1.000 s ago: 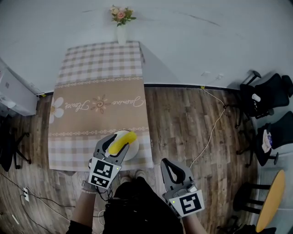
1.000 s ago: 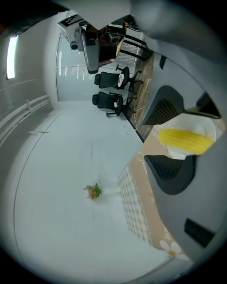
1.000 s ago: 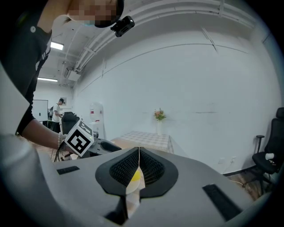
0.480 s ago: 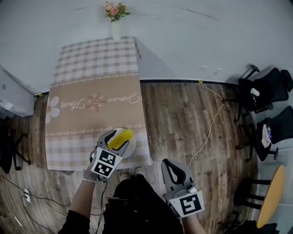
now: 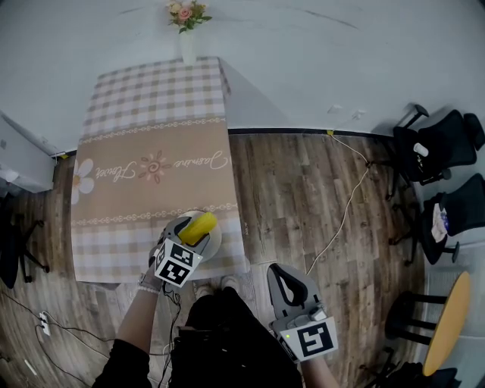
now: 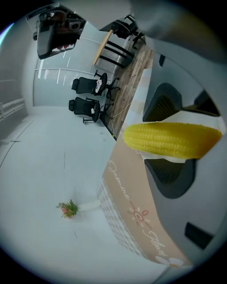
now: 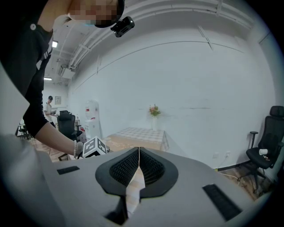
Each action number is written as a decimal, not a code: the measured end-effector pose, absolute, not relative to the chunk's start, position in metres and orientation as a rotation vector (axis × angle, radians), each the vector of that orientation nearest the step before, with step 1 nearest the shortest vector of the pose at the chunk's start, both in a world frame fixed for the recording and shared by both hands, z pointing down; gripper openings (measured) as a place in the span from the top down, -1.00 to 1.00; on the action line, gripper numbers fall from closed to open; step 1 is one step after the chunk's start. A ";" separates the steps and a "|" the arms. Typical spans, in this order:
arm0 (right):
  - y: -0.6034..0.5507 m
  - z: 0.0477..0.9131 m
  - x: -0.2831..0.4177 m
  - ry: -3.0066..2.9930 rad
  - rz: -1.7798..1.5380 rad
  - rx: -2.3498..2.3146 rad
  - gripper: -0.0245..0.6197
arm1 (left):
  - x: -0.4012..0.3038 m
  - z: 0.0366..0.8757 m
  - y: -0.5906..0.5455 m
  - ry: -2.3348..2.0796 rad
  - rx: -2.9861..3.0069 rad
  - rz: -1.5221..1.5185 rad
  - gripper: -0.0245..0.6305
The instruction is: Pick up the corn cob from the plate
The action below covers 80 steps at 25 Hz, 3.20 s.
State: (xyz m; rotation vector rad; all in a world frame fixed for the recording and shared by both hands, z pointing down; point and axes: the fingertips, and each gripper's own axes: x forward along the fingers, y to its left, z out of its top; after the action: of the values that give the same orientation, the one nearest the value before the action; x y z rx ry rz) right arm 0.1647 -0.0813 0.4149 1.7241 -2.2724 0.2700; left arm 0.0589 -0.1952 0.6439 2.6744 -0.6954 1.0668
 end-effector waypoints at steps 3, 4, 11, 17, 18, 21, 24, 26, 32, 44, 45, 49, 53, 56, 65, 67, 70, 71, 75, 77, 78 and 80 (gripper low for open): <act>-0.080 0.415 0.166 -2.285 0.271 1.725 0.79 | 0.060 0.651 -0.194 -0.688 2.658 1.084 0.12; -0.079 0.417 0.167 -2.279 0.276 1.723 0.79 | 0.061 0.653 -0.194 -0.686 2.653 1.086 0.12; -0.081 0.417 0.165 -2.274 0.303 1.699 0.79 | 0.060 0.663 -0.196 -0.696 2.640 1.092 0.11; -0.080 0.421 0.165 -2.273 0.308 1.673 0.79 | 0.061 0.661 -0.196 -0.719 2.668 1.088 0.12; -0.081 0.420 0.165 -2.276 0.308 1.678 0.79 | 0.061 0.661 -0.196 -0.718 2.667 1.089 0.12; -0.081 0.420 0.163 -2.285 0.310 1.676 0.79 | 0.061 0.662 -0.196 -0.701 2.659 1.101 0.12; -0.085 0.416 0.162 -2.300 0.292 1.692 0.79 | 0.061 0.663 -0.196 -0.680 2.651 1.124 0.12; -0.086 0.415 0.161 -2.306 0.291 1.693 0.79 | 0.061 0.661 -0.196 -0.678 2.643 1.119 0.13; -0.081 0.419 0.158 -2.309 0.291 1.677 0.79 | 0.062 0.648 -0.196 -0.700 2.621 1.028 0.13; -0.085 0.406 0.141 -2.349 0.242 1.644 0.79 | 0.060 0.608 -0.189 -0.750 2.681 0.928 0.14; -0.088 0.401 0.138 -2.366 0.222 1.647 0.79 | 0.059 0.604 -0.188 -0.754 2.685 0.921 0.14; -0.088 0.398 0.131 -2.382 0.200 1.624 0.79 | 0.054 0.586 -0.184 -0.777 2.708 0.897 0.14; -0.088 0.396 0.124 -2.404 0.179 1.609 0.79 | 0.046 0.566 -0.181 -0.814 2.730 0.863 0.14; -0.093 0.387 0.120 -2.421 0.143 1.615 0.79 | 0.041 0.548 -0.177 -0.840 2.745 0.824 0.14; -0.096 0.378 0.105 -2.451 0.064 1.566 0.79 | 0.019 0.491 -0.164 -0.933 2.821 0.722 0.14; -0.098 0.373 0.103 -2.461 0.035 1.557 0.79 | 0.012 0.479 -0.160 -0.955 2.842 0.712 0.14; -0.101 0.366 0.100 -2.477 0.026 1.555 0.79 | 0.002 0.463 -0.155 -0.996 2.852 0.691 0.14; -0.103 0.364 0.099 -2.482 0.021 1.550 0.79 | -0.002 0.458 -0.153 -1.012 2.853 0.683 0.14; -0.107 0.359 0.094 -2.498 -0.003 1.532 0.79 | -0.016 0.441 -0.146 -1.067 2.851 0.652 0.14; -0.109 0.356 0.091 -2.506 -0.014 1.525 0.79 | -0.022 0.432 -0.143 -1.095 2.850 0.632 0.14; -0.110 0.355 0.089 -2.512 -0.019 1.520 0.79 | -0.025 0.429 -0.142 -1.108 2.848 0.623 0.14; -0.112 0.353 0.086 -2.522 -0.027 1.511 0.79 | -0.029 0.423 -0.139 -1.131 2.848 0.616 0.14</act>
State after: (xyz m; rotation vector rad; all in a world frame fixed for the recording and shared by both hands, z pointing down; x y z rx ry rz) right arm 0.0861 -0.1124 0.3533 1.5108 -2.5224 -0.0273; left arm -0.0289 -0.1390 0.4234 2.8483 -1.1305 0.6163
